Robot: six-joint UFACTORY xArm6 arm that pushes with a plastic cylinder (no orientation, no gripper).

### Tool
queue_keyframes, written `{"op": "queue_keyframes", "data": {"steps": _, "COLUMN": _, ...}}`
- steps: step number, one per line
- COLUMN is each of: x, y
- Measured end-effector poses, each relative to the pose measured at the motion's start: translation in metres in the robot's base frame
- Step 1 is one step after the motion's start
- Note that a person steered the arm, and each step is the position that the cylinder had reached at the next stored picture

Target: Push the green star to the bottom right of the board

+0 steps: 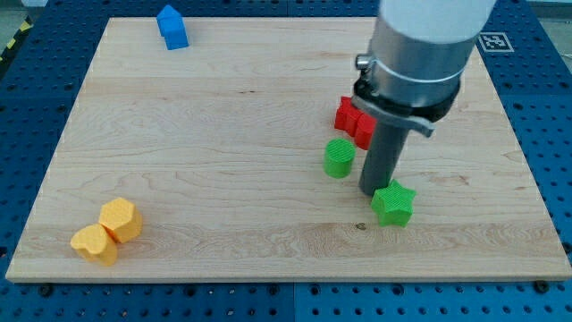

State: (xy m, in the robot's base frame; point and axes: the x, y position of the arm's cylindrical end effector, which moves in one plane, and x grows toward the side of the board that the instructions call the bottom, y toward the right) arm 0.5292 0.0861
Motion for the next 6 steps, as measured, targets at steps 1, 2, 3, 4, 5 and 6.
{"op": "queue_keyframes", "data": {"steps": 1, "x": 0.009, "y": -0.02}}
{"op": "queue_keyframes", "data": {"steps": 2, "x": 0.009, "y": -0.019}}
{"op": "queue_keyframes", "data": {"steps": 3, "x": 0.009, "y": 0.001}}
{"op": "queue_keyframes", "data": {"steps": 4, "x": 0.01, "y": 0.035}}
{"op": "queue_keyframes", "data": {"steps": 5, "x": 0.011, "y": 0.064}}
{"op": "queue_keyframes", "data": {"steps": 6, "x": 0.011, "y": 0.078}}
